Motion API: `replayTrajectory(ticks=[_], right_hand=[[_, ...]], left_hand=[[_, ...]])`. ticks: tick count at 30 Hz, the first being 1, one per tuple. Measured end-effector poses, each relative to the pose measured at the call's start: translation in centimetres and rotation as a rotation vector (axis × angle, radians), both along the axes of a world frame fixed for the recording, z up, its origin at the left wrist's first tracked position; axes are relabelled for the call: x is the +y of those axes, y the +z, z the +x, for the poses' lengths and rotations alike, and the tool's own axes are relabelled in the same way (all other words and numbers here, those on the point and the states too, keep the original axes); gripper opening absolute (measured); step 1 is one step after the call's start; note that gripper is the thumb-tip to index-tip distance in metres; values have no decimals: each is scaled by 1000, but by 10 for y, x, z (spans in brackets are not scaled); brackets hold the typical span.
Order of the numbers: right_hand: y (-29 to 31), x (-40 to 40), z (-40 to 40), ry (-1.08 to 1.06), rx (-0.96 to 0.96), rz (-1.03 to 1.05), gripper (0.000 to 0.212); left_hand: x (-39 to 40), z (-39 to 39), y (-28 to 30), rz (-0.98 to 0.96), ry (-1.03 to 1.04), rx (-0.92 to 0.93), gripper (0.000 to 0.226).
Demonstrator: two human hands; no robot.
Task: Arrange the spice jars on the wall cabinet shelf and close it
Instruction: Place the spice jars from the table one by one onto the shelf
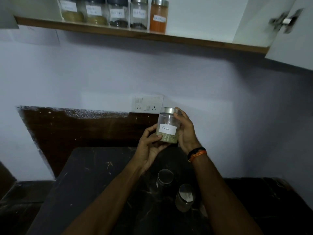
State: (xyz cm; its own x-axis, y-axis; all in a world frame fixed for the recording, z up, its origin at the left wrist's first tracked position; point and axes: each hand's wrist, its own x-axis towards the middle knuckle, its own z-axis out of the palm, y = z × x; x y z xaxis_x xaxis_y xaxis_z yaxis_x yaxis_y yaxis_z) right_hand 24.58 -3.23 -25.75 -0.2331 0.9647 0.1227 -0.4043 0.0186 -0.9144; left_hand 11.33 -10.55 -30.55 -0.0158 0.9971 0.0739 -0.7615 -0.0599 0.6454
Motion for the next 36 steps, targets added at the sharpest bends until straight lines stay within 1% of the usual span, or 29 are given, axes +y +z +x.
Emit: replayTrajectory(ticks=[3,7,12,16,17,19,20,21,24,26,31,36], right_hand=[[35,11,0,16,19,70,40],[79,24,1,3,13,146,36],[132,37,-1,-30,28,234,46],[166,42,-2,-7,40,291,50],[173,42,-2,-7,44,299,50],[188,47,-2,-4,47,337,42],[192,48,-2,0,45,351,39],[198,49,-3,-6,40,365,40],[213,55,-3,-32,34,402,54],[224,59,-3,-40,8,426,58],[247,70,0,-65,-58,466,50],[265,83,7,-122,-104,506,51]], left_hand=[[15,-2,31,75,1,22,59],[33,-3,71,129,14,29,57],[54,-4,119,215,28,46,54],[67,-5,150,271,41,70,55],[69,-6,156,277,46,78,55],[75,-7,172,298,52,104,58],[76,-7,177,309,55,121,59],[77,-7,184,322,58,136,61],[83,-7,199,350,62,160,62],[88,-7,209,373,52,166,63],[100,-2,229,427,37,195,61],[112,-4,248,437,58,293,61]])
